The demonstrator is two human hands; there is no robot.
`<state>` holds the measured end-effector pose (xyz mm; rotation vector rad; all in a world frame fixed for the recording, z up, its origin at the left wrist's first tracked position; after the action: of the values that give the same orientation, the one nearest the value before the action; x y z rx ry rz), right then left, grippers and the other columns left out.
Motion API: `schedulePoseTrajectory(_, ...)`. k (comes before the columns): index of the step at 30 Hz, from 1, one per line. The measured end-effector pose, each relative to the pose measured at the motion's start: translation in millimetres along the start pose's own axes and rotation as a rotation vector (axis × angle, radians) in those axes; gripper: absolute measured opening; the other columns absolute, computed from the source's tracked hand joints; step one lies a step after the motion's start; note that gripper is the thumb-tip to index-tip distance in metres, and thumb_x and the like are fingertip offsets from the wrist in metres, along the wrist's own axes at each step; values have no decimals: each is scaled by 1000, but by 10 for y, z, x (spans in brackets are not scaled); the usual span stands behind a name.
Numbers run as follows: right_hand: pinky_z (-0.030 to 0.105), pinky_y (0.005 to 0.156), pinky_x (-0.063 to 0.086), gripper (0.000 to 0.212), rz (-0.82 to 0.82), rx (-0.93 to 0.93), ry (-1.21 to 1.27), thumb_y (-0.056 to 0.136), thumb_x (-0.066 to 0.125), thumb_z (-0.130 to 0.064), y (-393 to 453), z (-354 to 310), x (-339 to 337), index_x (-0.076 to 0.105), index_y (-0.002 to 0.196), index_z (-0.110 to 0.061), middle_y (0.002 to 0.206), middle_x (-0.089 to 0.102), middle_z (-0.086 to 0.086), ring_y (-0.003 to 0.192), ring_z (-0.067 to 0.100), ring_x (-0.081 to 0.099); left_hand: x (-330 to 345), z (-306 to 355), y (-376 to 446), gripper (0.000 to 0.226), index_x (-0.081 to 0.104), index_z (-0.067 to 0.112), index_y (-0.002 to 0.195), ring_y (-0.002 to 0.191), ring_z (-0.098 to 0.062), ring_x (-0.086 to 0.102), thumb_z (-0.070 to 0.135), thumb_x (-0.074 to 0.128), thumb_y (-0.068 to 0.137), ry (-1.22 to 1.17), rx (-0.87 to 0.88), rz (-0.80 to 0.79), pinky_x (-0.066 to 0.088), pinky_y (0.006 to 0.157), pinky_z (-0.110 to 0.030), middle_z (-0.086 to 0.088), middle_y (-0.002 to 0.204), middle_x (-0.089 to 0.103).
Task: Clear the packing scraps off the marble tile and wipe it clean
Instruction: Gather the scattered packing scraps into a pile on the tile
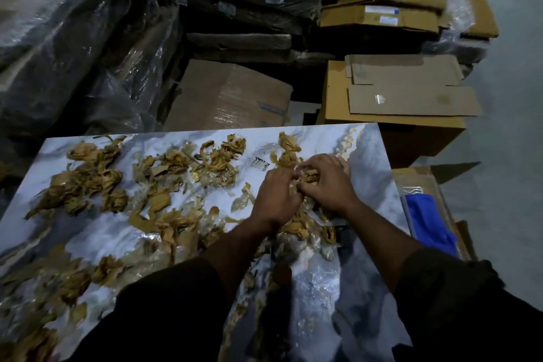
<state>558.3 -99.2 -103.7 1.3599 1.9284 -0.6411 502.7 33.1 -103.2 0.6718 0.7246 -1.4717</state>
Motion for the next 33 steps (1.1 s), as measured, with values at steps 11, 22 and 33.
schedulePoseTrajectory(11,49,118,24,67,48,-86,-27,88,48,-74,-1088,78,-51,47,145,-39,151,44,-4,146,20,30,-68,246,-820,49,56,10,138,141,-20,42,23,61,90,-63,121,186,38,115,-33,-8,147,49)
schedulePoseTrajectory(22,53,121,20,93,79,-170,-252,78,63,-72,-1479,-18,244,35,155,-28,160,30,5,151,28,23,225,133,-1055,39,61,16,130,122,-23,55,34,50,98,180,164,147,46,103,-41,-4,133,60)
schedulePoseTrajectory(33,37,68,48,24,136,68,-152,93,60,-25,-1333,-279,236,65,115,-18,100,63,3,88,25,62,192,169,-868,19,61,10,92,88,-26,57,21,49,102,-379,-361,343,48,83,-44,-5,91,60)
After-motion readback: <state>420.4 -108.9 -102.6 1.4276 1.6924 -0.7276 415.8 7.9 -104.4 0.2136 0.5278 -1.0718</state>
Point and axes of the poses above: each hand's wrist, its own y-axis towards the middle knuckle, its own x-axis out of the palm, z = x × y, the point moved 8 cm from there along y, towards the middle knuckle
